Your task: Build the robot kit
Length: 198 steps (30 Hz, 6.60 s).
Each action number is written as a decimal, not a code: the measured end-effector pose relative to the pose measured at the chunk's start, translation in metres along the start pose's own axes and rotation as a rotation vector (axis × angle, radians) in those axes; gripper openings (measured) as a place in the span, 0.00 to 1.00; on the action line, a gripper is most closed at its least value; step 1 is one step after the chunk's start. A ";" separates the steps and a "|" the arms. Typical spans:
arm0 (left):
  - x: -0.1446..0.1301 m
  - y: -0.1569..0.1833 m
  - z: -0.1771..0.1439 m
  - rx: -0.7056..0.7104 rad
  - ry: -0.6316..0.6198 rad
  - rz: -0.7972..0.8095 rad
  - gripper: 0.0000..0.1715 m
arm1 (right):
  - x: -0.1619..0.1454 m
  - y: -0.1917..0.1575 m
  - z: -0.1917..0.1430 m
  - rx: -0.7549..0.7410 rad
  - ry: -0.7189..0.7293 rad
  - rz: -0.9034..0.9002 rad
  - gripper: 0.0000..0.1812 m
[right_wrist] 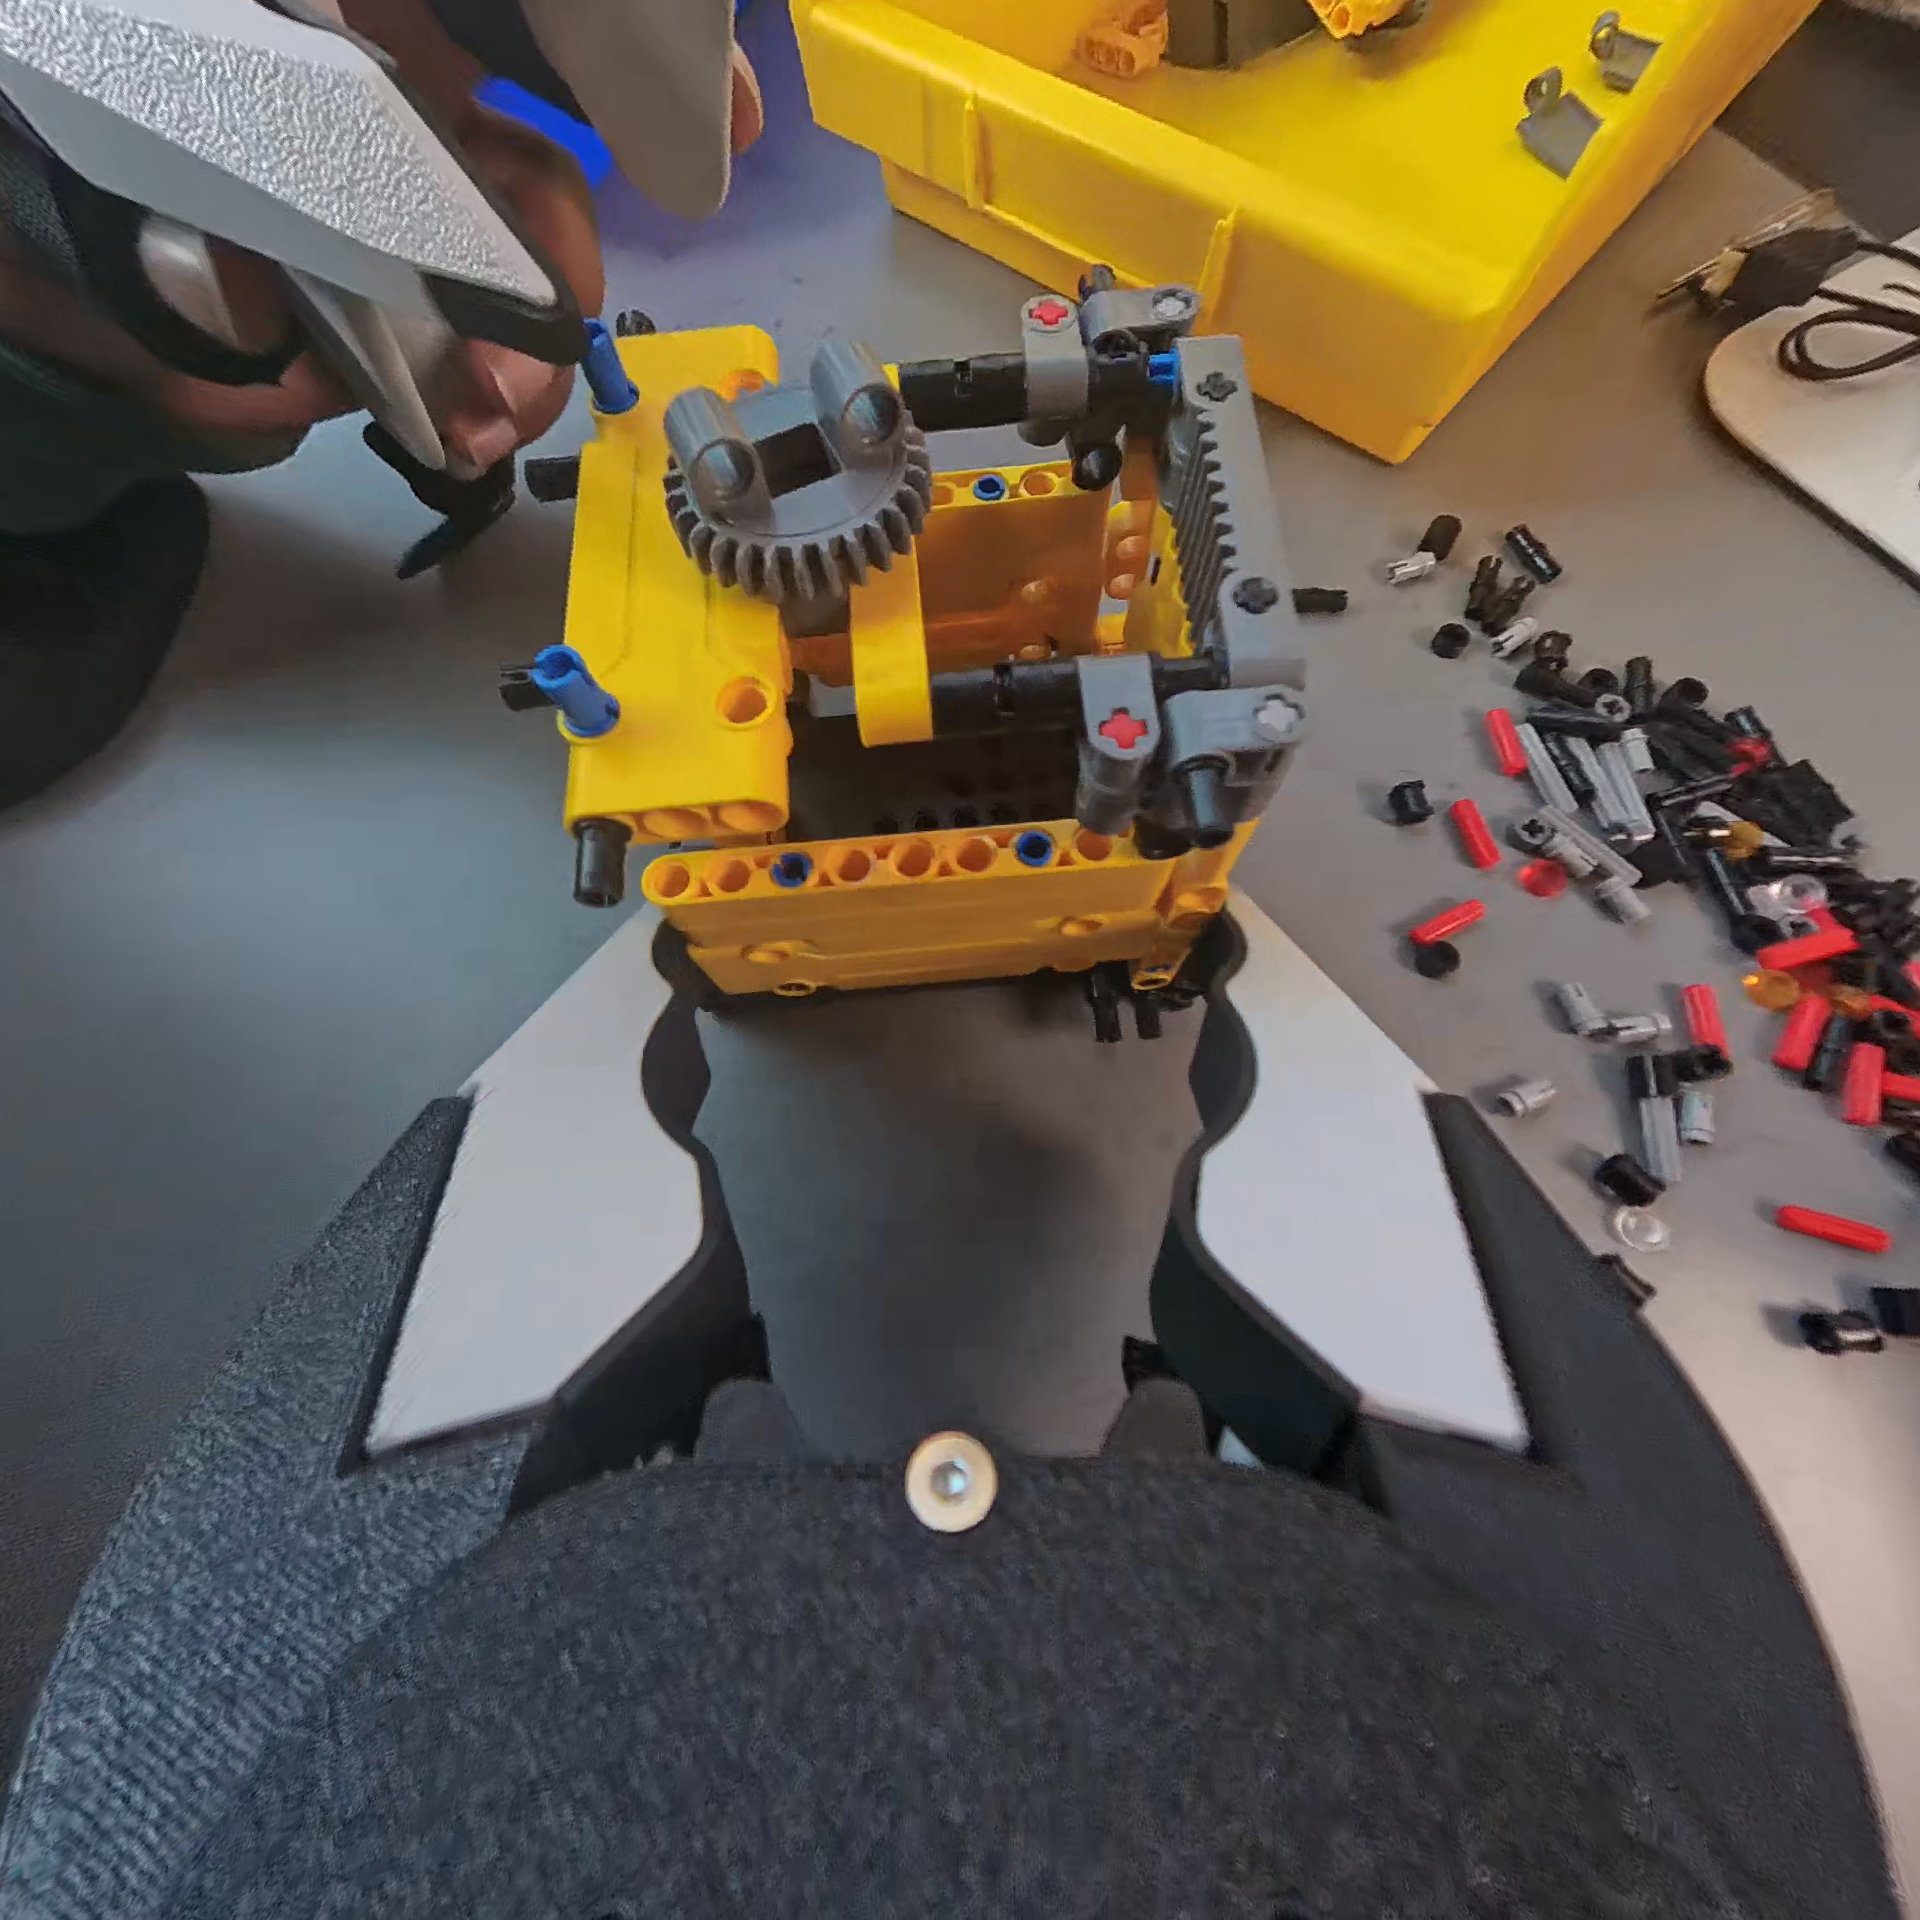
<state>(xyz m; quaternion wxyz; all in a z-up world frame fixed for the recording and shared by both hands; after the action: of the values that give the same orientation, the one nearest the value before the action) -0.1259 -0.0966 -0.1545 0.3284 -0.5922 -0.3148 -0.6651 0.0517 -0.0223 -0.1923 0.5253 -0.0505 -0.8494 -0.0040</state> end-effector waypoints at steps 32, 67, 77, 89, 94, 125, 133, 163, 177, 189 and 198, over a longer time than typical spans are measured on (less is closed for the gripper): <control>-0.013 0.005 0.005 -0.008 -0.147 0.030 0.38 | 0.000 0.022 -0.042 0.085 -0.040 0.009 0.60; -0.001 -0.020 -0.010 0.206 -0.012 0.069 0.28 | 0.023 0.084 -0.072 -0.148 0.576 -0.064 0.32; -0.003 -0.025 -0.013 0.226 -0.028 0.023 0.24 | 0.023 0.086 -0.090 -0.308 0.695 -0.086 0.00; 0.007 -0.030 -0.022 0.322 0.043 0.097 0.14 | 0.013 0.089 -0.070 -0.305 0.544 -0.080 0.33; 0.007 -0.031 -0.023 0.330 0.030 0.094 0.14 | 0.041 0.110 -0.074 -0.412 0.604 -0.068 0.12; 0.005 -0.040 -0.028 0.340 0.034 0.007 0.14 | 0.214 0.244 0.009 -0.645 0.589 -0.254 0.01; 0.004 -0.041 -0.028 0.335 0.034 -0.015 0.14 | 0.214 0.250 0.001 -0.657 0.601 -0.240 0.01; 0.005 -0.041 -0.028 0.306 0.046 -0.045 0.13 | 0.205 0.254 -0.009 -0.690 0.604 -0.264 0.00; 0.008 -0.042 -0.031 0.325 0.060 -0.063 0.15 | 0.192 0.185 -0.051 -0.479 0.700 -0.355 0.08; 0.007 -0.043 -0.031 0.336 0.053 -0.059 0.15 | 0.088 0.103 -0.117 -0.459 0.268 -0.317 0.08; -0.001 -0.041 -0.024 0.328 -0.006 -0.051 0.13 | 0.029 0.105 -0.305 -0.827 0.143 -0.195 0.10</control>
<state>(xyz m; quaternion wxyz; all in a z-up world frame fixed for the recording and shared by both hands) -0.1731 -0.0917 -0.1587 0.4027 -0.5245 -0.4348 -0.6113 0.3204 0.0667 -0.0345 0.5157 -0.1758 -0.7385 -0.3972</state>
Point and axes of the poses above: each gripper's, where its closed fingertips meet, z out along the fingers, x out of its top, y = z × x across the jaws, the point moved 9 cm from there along -z, back along the fingers, and after that the axes turned 11 degrees about y, right-handed, at the moved point
